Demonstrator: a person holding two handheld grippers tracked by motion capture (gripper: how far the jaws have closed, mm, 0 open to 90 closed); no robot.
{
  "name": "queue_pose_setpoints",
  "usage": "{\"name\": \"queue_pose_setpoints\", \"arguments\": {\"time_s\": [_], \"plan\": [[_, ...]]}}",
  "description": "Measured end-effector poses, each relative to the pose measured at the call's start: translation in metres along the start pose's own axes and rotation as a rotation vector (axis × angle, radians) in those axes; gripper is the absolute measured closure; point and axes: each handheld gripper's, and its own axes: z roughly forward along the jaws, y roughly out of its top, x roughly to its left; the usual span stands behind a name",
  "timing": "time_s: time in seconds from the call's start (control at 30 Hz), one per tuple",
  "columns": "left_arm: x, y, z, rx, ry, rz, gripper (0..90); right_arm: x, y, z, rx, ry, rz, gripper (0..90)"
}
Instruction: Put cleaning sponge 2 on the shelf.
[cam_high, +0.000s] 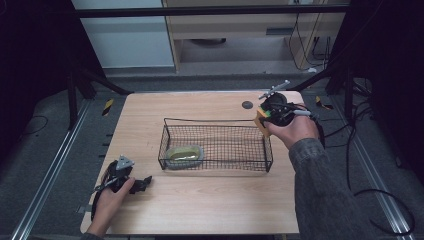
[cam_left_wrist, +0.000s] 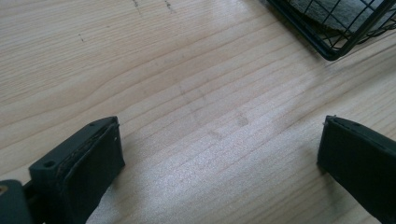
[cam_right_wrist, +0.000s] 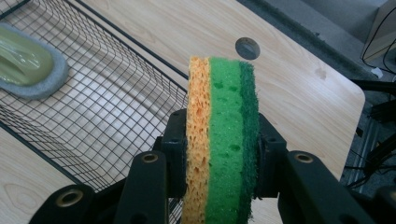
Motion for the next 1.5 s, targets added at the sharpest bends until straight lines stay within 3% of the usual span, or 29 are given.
{"name": "queue_pose_setpoints", "arguments": {"time_s": [0.23,0.53,1.5], "plan": [[0.000,0.000,0.000,0.000,0.001,-0.002,0.0,0.004,-0.003,0.021,0.031,0.009,-0.007,64.4],[0.000,0.000,0.000,0.000,0.001,-0.002,0.0,0.006,-0.008,0.037,0.061,0.027,-0.009,64.4],[0.000,0.000,0.000,-0.001,0.001,-0.002,0.0,0.007,-0.022,0.057,0.103,0.057,0.016,64.3]]}}
